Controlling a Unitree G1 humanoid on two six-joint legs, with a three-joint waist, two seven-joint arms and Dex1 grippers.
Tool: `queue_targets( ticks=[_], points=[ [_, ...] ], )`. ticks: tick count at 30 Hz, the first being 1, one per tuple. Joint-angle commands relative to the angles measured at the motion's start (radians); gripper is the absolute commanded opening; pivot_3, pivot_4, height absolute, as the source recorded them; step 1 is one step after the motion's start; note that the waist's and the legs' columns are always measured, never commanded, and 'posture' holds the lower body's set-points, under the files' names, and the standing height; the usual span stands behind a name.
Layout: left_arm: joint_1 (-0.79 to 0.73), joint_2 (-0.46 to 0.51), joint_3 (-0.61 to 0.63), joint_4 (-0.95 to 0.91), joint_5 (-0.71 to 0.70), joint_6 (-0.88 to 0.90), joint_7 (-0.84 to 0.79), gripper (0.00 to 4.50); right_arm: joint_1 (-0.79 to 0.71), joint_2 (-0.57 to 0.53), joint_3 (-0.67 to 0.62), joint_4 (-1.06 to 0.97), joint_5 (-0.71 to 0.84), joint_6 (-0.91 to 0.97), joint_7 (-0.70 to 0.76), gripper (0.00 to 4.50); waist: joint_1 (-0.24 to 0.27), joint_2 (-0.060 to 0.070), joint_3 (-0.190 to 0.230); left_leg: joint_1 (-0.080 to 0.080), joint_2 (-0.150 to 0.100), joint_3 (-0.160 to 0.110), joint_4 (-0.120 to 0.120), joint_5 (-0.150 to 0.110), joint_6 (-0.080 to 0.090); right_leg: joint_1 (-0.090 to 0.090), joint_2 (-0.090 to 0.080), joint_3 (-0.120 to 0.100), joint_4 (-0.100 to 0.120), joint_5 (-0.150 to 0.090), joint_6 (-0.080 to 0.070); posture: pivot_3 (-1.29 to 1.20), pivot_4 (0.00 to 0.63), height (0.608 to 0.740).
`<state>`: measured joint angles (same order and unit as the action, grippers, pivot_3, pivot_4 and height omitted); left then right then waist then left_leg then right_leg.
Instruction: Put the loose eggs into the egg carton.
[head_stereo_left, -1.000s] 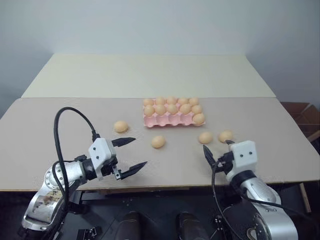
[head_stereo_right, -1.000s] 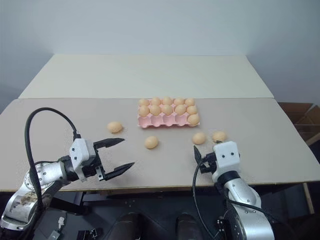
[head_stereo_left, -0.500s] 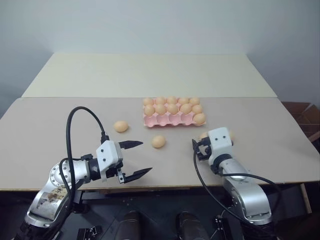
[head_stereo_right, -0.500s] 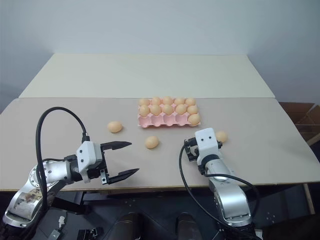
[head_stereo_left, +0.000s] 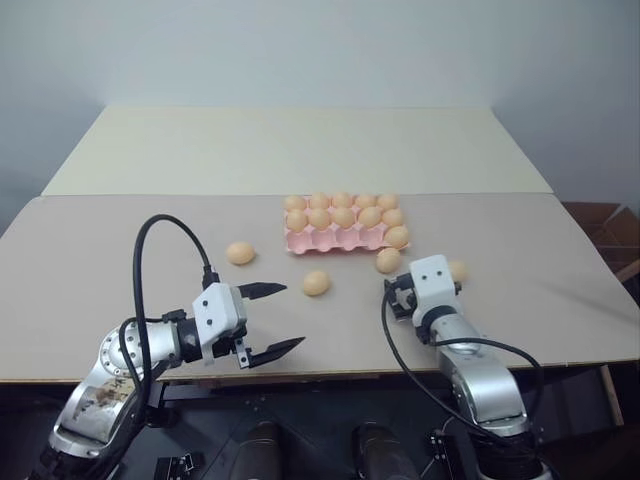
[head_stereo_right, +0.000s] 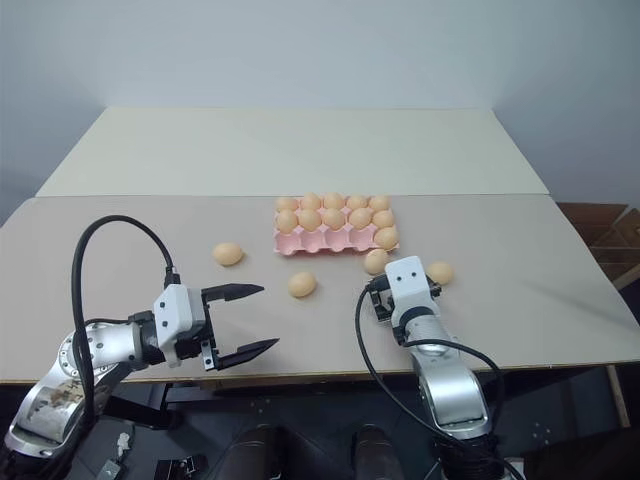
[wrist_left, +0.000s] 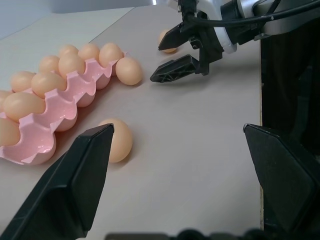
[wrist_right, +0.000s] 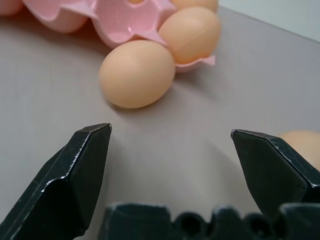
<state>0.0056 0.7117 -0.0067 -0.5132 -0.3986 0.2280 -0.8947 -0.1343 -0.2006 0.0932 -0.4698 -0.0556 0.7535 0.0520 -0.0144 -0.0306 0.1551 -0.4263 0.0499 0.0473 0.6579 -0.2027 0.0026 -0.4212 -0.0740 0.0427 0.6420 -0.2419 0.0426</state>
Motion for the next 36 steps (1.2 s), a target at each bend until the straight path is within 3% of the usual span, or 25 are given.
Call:
queue_targets(
  ticks=[1, 13, 22, 34, 36],
  points=[
    [0.002, 0.005, 0.014, -0.041, -0.009, 0.0, 0.002, 4.49, 0.018, -0.007, -0.074, -0.126, -0.009, -0.024, -0.016, 4.5, 0.001, 0.0, 0.0, 0.0, 0.0, 0.0, 0.0, 0.0, 0.0, 0.0, 0.0, 0.0, 0.0, 0.0, 0.0, 0.0, 0.15, 0.74],
    [-0.036, -0.001, -0.009, -0.021, -0.003, -0.006, -0.015, 4.49, -0.045, -0.018, -0.181, -0.083, -0.008, 0.105, -0.021, 4.5, -0.003, 0.0, 0.0, 0.001, 0.0, 0.0, 0.0, 0.0, 0.0, 0.0, 0.0, 0.0, 0.0, 0.0, 0.0, 0.0, 0.15, 0.74],
    [-0.032, -0.003, -0.013, -0.028, 0.002, -0.004, -0.014, 4.49, -0.141, -0.014, -0.231, 0.119, -0.02, 0.079, -0.063, 4.5, -0.003, 0.0, 0.0, 0.0, 0.0, 0.001, 0.0, 0.0, 0.0, 0.0, 0.0, 0.0, 0.0, 0.0, 0.0, 0.0, 0.15, 0.74],
    [-0.017, 0.0, -0.008, -0.03, 0.011, -0.009, -0.011, 4.49, -0.154, 0.003, -0.249, 0.194, 0.003, 0.043, -0.064, 4.5, -0.004, 0.0, 0.0, 0.001, 0.0, 0.001, 0.0, 0.0, 0.0, 0.0, 0.0, 0.001, 0.001, 0.0, 0.0, 0.0, 0.15, 0.74],
    [-0.015, 0.0, -0.009, -0.029, 0.014, -0.011, -0.012, 4.5, -0.154, 0.003, -0.251, 0.207, 0.005, 0.033, -0.065, 4.09, -0.004, 0.0, 0.0, 0.001, 0.0, 0.001, 0.0, 0.0, 0.0, 0.0, 0.0, 0.001, 0.0, 0.0, 0.0, 0.0, 0.15, 0.74]
  ],
)
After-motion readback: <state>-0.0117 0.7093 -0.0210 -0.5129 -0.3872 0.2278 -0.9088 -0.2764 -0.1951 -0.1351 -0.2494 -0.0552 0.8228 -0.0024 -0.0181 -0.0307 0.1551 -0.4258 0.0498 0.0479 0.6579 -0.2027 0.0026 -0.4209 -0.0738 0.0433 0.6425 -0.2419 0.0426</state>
